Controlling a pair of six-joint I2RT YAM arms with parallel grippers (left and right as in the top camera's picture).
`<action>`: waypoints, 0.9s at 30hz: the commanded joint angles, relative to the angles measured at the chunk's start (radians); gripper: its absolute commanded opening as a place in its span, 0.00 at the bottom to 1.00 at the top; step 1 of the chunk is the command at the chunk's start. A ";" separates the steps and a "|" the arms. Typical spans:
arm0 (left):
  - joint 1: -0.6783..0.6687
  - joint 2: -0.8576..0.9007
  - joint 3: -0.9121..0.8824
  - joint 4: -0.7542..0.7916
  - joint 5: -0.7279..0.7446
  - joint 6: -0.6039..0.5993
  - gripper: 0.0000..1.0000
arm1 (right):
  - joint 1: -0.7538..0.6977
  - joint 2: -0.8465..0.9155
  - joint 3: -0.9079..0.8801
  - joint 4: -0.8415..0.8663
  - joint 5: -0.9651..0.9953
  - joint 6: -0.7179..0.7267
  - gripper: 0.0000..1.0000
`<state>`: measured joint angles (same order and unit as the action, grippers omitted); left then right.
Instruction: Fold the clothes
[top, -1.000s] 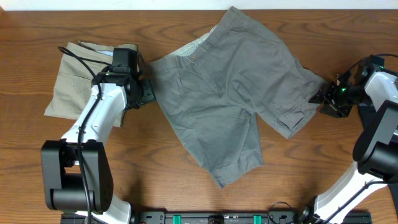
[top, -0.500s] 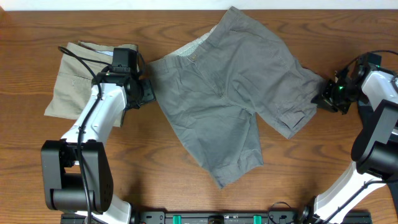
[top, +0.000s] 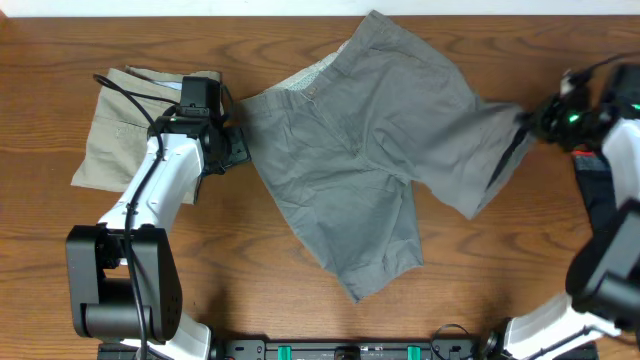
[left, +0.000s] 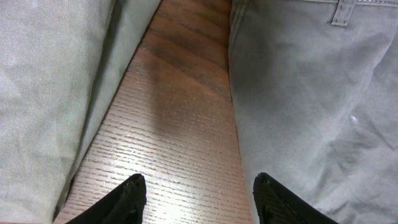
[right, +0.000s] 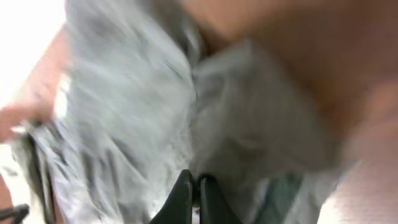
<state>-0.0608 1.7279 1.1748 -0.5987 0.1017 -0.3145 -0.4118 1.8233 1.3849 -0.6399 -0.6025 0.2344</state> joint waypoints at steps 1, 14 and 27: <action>0.003 -0.003 0.006 0.006 0.002 0.002 0.58 | -0.036 -0.056 0.004 0.074 0.099 0.098 0.01; 0.003 -0.004 0.006 0.018 0.002 0.002 0.58 | -0.030 0.124 0.004 0.316 0.379 0.162 0.01; 0.003 -0.003 0.006 0.045 0.014 0.036 0.77 | -0.124 0.158 0.009 0.421 0.141 0.091 0.46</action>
<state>-0.0608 1.7279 1.1748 -0.5591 0.1043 -0.3092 -0.4911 2.0113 1.3853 -0.1986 -0.3096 0.3393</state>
